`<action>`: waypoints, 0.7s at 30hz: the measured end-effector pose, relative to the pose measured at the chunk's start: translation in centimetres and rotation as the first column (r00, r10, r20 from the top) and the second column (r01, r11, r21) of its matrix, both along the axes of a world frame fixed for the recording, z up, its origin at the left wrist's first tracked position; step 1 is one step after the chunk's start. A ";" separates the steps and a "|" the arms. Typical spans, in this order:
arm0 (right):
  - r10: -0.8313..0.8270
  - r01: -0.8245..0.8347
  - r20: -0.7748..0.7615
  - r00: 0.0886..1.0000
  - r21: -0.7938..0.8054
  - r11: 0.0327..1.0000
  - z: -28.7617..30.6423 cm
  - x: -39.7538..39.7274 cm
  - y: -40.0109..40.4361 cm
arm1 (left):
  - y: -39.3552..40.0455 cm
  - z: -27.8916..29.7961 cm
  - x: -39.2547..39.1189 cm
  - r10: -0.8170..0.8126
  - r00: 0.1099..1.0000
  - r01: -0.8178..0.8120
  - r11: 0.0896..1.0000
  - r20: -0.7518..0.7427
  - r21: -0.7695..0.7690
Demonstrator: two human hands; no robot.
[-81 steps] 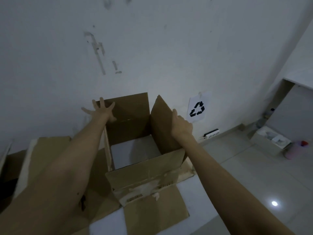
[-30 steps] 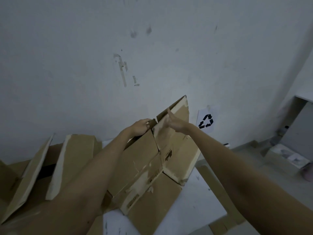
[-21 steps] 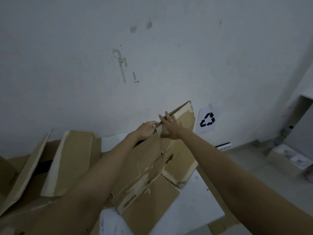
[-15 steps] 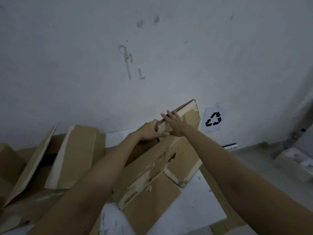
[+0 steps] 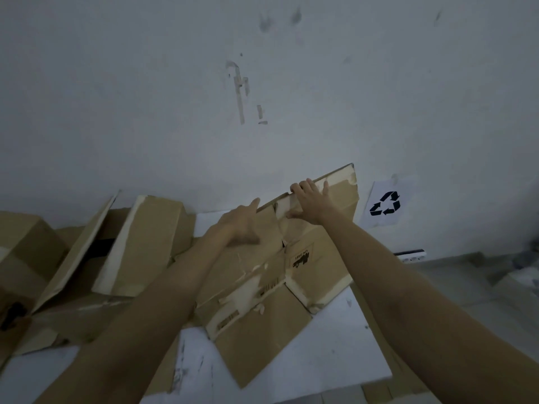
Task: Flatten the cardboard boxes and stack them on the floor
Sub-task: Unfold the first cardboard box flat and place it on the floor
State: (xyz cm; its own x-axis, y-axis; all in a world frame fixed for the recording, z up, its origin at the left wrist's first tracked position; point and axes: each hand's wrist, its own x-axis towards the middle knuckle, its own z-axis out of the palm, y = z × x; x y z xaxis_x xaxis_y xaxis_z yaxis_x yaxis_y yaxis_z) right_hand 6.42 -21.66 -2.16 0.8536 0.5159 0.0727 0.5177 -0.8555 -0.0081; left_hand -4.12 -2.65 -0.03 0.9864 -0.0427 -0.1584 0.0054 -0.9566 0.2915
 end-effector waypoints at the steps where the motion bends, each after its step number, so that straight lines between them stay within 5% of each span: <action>1: -0.003 0.003 0.010 1.000 0.004 1.000 -0.2 -0.2 -0.1 | -0.1 -0.2 -0.1 0.031 0.998 -0.032 0.999 0.046 0.025; 12: 0.231 -0.220 0.264 0.936 -0.070 0.973 0.0 0.3 -2.0 | -2.0 -0.7 0.0 0.170 0.947 -0.208 0.971 0.271 0.118; 16: 0.349 -0.346 0.297 0.889 -0.064 0.936 -1.7 -0.5 -0.6 | -4.2 -0.5 -0.2 0.134 0.921 -0.239 0.936 0.366 0.258; 21: 0.306 -0.327 0.352 0.885 0.000 0.945 -3.7 -0.6 1.3 | -4.4 -3.5 -2.7 0.026 0.855 -0.295 0.846 0.518 0.445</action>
